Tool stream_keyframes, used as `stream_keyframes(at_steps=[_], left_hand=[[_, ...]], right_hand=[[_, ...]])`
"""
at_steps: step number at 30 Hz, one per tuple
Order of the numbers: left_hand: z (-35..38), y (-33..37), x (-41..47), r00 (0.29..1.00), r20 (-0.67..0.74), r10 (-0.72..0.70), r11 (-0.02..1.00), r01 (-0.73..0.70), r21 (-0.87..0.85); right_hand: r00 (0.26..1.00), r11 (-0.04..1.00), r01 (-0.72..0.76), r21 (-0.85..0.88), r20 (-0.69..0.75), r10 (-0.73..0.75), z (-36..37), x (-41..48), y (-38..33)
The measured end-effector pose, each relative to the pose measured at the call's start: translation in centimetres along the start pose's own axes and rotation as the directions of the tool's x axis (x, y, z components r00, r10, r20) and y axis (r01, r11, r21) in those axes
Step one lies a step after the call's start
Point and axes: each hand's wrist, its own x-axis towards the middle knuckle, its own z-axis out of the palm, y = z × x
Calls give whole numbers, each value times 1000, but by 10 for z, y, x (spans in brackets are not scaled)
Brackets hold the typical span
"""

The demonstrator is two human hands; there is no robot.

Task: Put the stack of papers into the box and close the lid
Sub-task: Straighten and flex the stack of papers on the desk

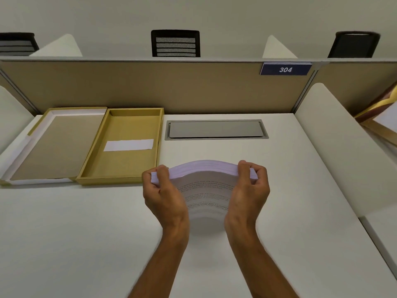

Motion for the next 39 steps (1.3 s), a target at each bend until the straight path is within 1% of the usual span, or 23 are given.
stream_keyframes(at_steps=[4,6,9,11,13,14,16,18,20,24,27,30,33,39], left_hand=[[-2,-1,4,999,39,0,1000,-1,15],[-5,-2,4,997,75,3,1000,-3,7],[-14,-6,4,977,212,12,1000,-8,-22],[-27,-16,6,946,318,54,998,-45,-36],[-42,-32,10,906,406,119,989,-144,32],[-51,-40,13,884,449,128,976,-193,102],[-65,-56,20,853,511,103,939,-253,232],[-73,-66,25,853,514,87,917,-271,294],[-74,-69,27,865,492,103,911,-281,302],[-74,-69,20,880,451,152,914,-299,274],[-77,-75,17,887,440,136,913,-285,292],[-78,-75,16,879,461,121,917,-276,287],[-77,-78,18,874,479,82,921,-251,299],[-80,-87,19,888,451,91,937,-230,264]], right_hand=[[999,1000,14,-11,48,-13,-1,4,0],[996,1000,8,18,93,-10,-4,4,-1],[966,997,39,67,254,-55,-19,5,5],[919,995,96,24,382,-98,-35,7,17],[863,986,157,-53,492,-111,-54,13,31],[837,979,182,-95,538,-104,-62,18,38],[795,957,227,-181,601,-75,-74,28,51],[783,929,276,-246,618,-69,-79,36,63],[786,895,349,-279,608,-117,-80,41,71],[792,876,410,-253,575,-205,-78,38,76],[785,864,433,-257,579,-221,-81,34,82],[773,848,462,-261,588,-240,-81,31,86],[780,855,453,-251,576,-245,-79,32,86],[771,832,493,-254,570,-283,-82,32,93]])
